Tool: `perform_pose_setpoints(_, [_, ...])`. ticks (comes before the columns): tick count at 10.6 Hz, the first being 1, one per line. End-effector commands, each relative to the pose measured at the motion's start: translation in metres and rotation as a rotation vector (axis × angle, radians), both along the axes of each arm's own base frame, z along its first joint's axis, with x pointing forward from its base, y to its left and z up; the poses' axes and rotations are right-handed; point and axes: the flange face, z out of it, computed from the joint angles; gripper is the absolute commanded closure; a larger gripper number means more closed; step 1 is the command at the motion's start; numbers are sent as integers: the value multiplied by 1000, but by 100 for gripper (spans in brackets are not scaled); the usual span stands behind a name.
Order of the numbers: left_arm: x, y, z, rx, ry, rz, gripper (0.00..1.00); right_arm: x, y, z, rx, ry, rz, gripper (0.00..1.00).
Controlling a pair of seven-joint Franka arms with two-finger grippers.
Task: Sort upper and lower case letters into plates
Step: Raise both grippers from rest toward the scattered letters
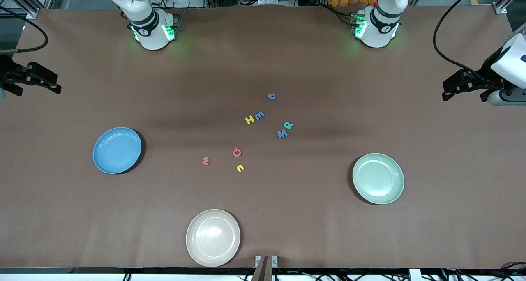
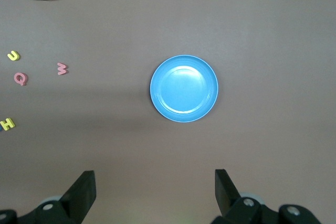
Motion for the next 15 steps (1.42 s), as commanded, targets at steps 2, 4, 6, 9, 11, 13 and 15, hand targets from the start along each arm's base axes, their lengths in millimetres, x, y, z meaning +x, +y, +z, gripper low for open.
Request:
perform_pose_setpoints(2, [-3,0,4,-28,7,-9,0,-5,8,0,-13,-6,23,0])
perform_pose_setpoints(4, [0,-5,0,-28,13,-8,0,-5,9,0,-13,-12,23,0])
perform_pose_setpoints(6, [7,-14,-9,-34,17,-16,0,-2,9,-6,-11,2,22,0])
perform_pose_setpoints(9, [30,-39,-42,-44,12,-50,0,12,30,-33,4,35,56,0])
perform_pose_setpoints(11, [39,-79,-67,-86,23,-101,0,25,58,-59,5,58,99,0])
perform_pose_setpoints(13, [44,-138,-103,-110,34,-169,0,42,98,-91,9,59,144,0])
perform_pose_setpoints(15, [43,-191,-139,-123,50,-154,0,54,144,-122,9,54,184,0])
